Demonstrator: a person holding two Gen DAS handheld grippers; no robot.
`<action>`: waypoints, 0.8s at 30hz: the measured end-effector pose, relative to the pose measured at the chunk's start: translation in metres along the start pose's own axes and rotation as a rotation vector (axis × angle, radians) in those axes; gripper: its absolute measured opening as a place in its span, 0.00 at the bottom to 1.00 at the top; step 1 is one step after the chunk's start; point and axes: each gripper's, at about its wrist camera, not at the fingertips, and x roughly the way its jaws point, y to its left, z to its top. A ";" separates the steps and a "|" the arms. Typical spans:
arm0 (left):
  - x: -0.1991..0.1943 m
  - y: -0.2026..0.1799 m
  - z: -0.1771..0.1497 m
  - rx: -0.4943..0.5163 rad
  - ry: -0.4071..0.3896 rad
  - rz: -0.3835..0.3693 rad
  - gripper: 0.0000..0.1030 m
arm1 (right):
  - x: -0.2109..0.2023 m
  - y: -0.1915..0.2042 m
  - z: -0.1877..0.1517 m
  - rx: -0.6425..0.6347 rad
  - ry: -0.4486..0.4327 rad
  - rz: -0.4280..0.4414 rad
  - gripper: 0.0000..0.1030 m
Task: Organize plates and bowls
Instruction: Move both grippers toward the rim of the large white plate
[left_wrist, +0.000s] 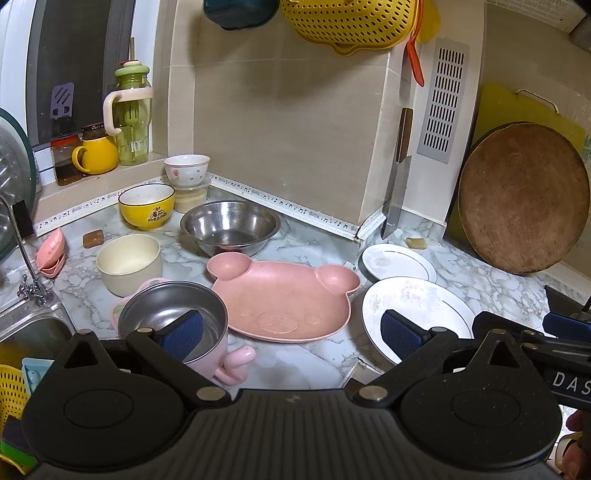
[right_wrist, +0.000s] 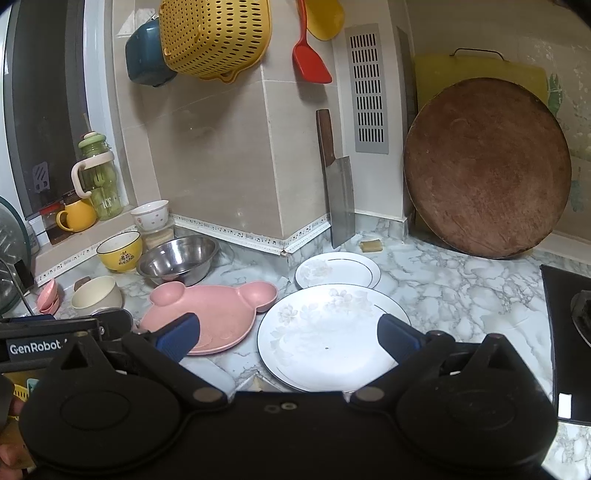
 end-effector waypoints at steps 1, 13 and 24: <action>0.000 -0.001 0.000 0.002 -0.002 0.000 1.00 | 0.000 0.000 0.000 -0.002 -0.001 -0.002 0.99; 0.005 0.000 0.002 0.003 -0.004 -0.017 1.00 | 0.004 0.000 0.003 0.002 0.010 -0.015 0.99; 0.014 0.001 0.005 0.003 0.005 -0.038 1.00 | 0.011 0.000 0.005 0.002 0.019 -0.032 0.99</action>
